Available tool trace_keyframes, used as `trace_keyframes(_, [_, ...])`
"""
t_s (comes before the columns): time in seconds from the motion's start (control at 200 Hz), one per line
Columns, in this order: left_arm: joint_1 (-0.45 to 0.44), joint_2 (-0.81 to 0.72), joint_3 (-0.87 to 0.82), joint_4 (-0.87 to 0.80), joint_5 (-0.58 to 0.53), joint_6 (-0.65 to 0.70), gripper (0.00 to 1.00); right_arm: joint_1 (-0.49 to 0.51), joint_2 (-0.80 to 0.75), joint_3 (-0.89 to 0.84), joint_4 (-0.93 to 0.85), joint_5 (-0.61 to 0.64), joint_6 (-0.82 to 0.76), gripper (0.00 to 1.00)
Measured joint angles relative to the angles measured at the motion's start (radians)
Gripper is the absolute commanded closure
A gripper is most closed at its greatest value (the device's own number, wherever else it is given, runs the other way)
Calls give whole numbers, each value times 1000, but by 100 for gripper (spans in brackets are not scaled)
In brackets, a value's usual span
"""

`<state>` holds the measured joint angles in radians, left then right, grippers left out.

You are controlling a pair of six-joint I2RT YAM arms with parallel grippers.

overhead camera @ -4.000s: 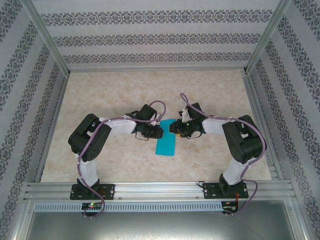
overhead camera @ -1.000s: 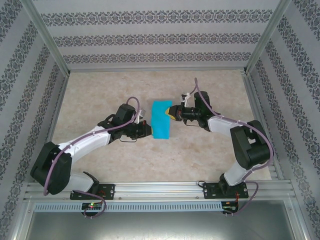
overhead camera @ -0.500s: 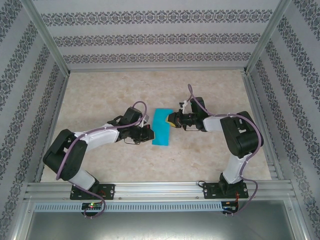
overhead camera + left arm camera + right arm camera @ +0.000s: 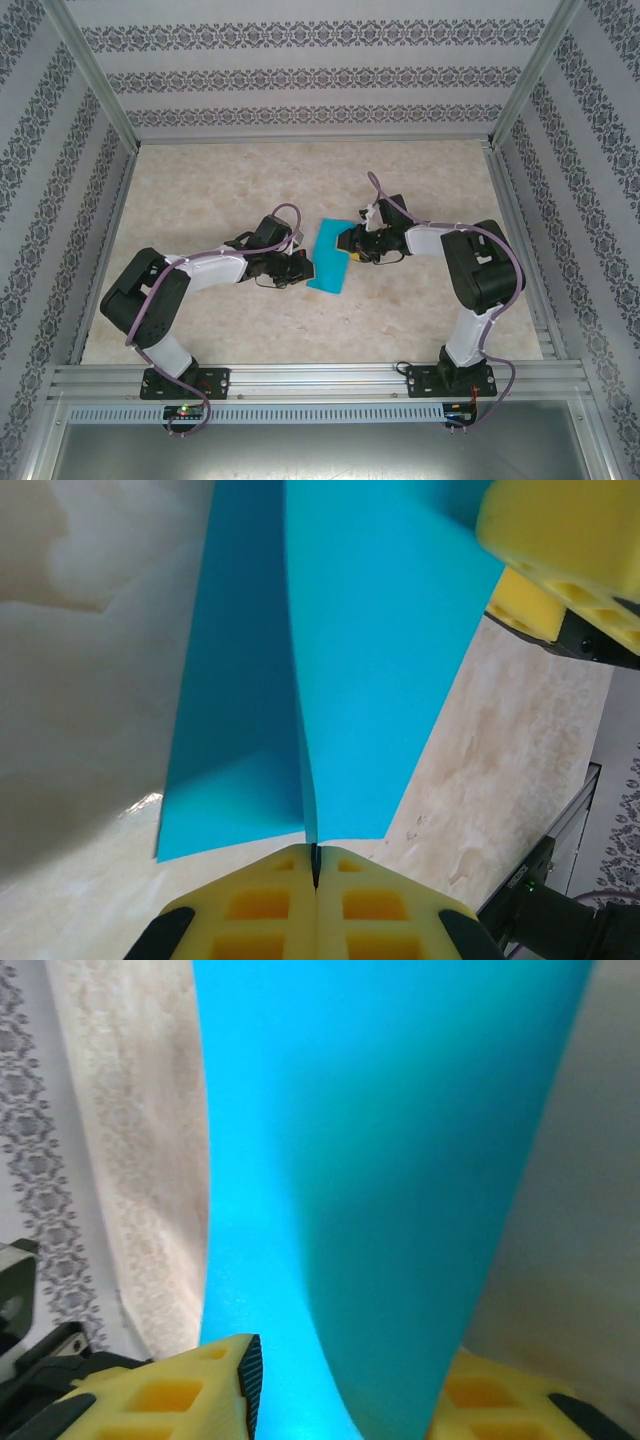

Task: Fold a paper plane with a square sheet of paper (pick it up from the middle)
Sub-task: Place a square sheet of paper at the center of the table.

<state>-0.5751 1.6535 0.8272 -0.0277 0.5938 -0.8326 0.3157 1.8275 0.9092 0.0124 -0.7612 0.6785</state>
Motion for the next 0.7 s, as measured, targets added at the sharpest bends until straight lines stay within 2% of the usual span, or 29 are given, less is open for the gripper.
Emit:
trace_keyframes(0.17, [0, 2, 0, 14, 0, -8, 98, -12, -87, 41, -206, 137, -115, 51])
trace_keyframes(0.29, [0, 2, 0, 18, 0, -11, 98, -27, -167, 52, -314, 239, -174, 49])
trace_keyframes(0.36, [0, 2, 0, 19, 0, -11, 98, -40, -206, 52, -361, 280, -194, 53])
trace_keyframes(0.435, [0, 2, 0, 20, 0, -11, 98, -48, -240, 52, -384, 296, -204, 61])
trace_keyframes(0.53, [0, 3, -2, 29, 1, -14, 97, -46, -259, 51, -365, 274, -192, 69])
trace_keyframes(0.699, [-2, 19, -2, 44, 1, -15, 97, 3, -213, 60, -301, 217, -164, 75])
